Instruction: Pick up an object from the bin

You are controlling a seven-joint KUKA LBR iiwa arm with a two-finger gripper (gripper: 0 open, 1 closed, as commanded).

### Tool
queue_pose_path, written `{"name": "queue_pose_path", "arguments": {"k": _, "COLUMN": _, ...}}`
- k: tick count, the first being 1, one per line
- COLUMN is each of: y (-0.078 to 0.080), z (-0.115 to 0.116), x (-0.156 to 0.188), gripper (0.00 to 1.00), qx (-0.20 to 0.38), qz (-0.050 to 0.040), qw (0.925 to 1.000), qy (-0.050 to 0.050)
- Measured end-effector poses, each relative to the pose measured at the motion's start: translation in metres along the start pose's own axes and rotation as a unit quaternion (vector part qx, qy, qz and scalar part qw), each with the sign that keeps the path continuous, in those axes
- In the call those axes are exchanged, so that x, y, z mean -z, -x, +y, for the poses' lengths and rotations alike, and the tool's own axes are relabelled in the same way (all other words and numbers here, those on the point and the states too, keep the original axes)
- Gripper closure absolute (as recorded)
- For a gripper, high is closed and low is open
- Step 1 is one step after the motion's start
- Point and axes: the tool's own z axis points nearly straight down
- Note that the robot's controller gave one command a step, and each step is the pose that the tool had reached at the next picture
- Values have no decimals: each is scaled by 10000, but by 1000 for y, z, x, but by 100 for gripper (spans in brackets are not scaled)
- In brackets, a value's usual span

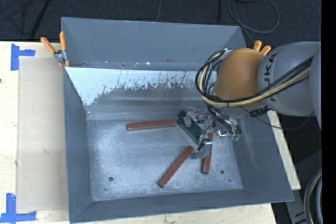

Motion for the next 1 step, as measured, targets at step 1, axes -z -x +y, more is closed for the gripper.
{"name": "queue_pose_path", "arguments": {"k": 1, "y": -82, "z": 44, "x": -12, "gripper": 0, "qx": 963, "qz": 12, "qw": 9953, "qy": 0}}
